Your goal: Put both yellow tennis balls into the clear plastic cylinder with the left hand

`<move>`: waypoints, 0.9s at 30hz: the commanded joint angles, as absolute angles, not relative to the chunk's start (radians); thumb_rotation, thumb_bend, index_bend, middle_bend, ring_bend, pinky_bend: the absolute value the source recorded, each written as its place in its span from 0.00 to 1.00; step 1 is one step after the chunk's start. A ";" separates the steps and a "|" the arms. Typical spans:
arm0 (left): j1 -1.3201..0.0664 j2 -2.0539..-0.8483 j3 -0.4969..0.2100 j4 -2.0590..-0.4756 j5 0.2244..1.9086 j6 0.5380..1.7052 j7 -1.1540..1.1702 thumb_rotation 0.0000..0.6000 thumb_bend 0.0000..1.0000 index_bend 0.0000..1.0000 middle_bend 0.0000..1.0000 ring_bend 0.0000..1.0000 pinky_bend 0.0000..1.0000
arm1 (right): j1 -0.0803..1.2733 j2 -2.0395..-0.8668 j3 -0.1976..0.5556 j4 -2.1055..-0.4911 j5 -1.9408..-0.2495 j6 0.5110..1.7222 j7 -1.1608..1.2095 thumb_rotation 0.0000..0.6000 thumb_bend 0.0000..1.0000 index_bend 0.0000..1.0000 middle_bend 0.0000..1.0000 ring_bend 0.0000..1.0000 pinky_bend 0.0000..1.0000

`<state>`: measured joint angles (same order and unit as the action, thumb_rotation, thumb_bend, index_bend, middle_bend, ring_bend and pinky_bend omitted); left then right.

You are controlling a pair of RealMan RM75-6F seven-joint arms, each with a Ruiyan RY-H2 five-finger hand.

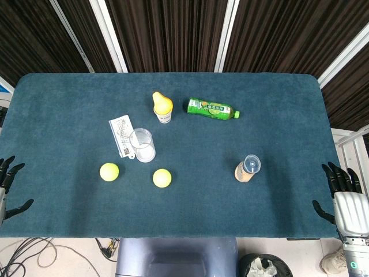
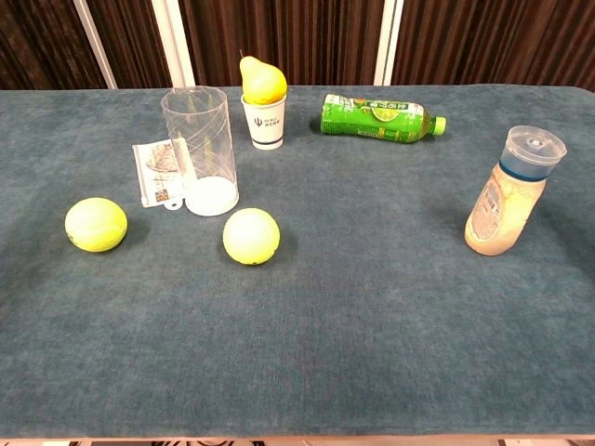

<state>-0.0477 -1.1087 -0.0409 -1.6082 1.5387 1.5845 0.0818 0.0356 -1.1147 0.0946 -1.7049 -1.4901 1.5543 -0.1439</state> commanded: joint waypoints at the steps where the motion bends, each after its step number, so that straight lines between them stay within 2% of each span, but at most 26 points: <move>1: -0.049 -1.109 -0.041 -1.609 1.536 1.579 0.087 1.00 0.03 0.18 0.04 0.03 0.13 | 0.036 -1.115 0.096 -1.705 -1.489 1.555 -0.145 1.00 0.34 0.08 0.08 0.11 0.06; 22: -0.048 -1.106 -0.040 -1.617 1.532 1.570 0.094 1.00 0.03 0.17 0.04 0.03 0.13 | 0.030 -1.110 0.102 -1.706 -1.481 1.568 -0.143 1.00 0.34 0.08 0.08 0.11 0.06; 27: -0.063 -1.106 -0.040 -1.614 1.543 1.551 0.085 1.00 0.02 0.13 0.04 0.03 0.13 | 0.027 -1.109 0.104 -1.708 -1.481 1.574 -0.145 1.00 0.34 0.08 0.08 0.11 0.06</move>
